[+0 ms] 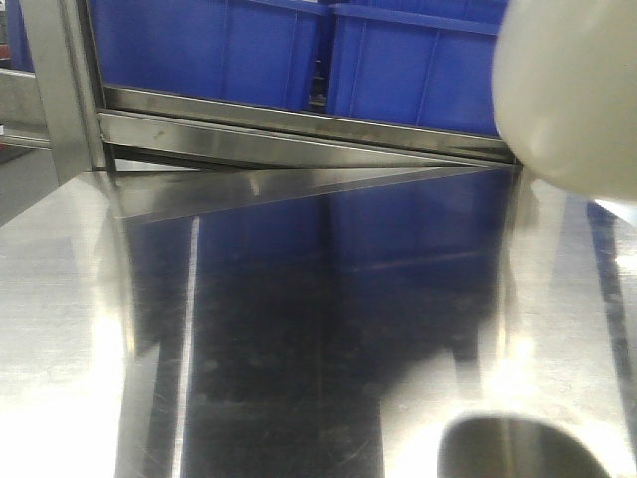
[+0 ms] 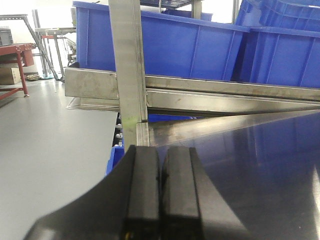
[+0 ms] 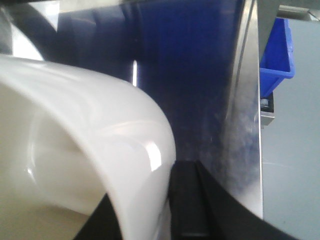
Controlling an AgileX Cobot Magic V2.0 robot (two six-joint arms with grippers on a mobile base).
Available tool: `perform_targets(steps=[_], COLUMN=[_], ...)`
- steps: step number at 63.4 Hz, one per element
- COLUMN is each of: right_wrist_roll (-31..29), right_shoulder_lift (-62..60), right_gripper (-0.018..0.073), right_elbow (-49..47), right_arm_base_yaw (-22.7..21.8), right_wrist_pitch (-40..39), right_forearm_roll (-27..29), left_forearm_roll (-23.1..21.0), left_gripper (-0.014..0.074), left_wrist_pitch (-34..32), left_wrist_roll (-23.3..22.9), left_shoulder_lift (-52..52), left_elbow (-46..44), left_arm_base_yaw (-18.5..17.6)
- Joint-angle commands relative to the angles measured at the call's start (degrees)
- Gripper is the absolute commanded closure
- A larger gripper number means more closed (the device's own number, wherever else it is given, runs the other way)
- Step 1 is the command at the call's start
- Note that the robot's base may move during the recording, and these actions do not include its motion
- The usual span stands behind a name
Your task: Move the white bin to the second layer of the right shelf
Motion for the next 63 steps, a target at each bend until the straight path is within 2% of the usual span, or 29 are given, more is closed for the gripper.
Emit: perform_targets(steps=[1,63], right_wrist_roll=[-0.4,-0.4], right_shoulder_lift=[-3.6,-5.3], right_gripper=[0.0504,0.0504], right_elbow=[0.9,2.0], right_arm_base_yaw=[-0.4,-0.4], right_wrist_pitch=[-5.6,-4.9], right_forearm_roll=[0.7,0.9], left_forearm_roll=[-0.4,-0.4], left_gripper=[0.0512,0.0512], left_wrist_pitch=[-5.2,-5.2], left_wrist_roll=[-0.4,-0.4], left_shoulder_lift=[-1.0,-1.0], left_elbow=[1.9,1.9], left_arm_base_yaw=[-0.2,-0.2])
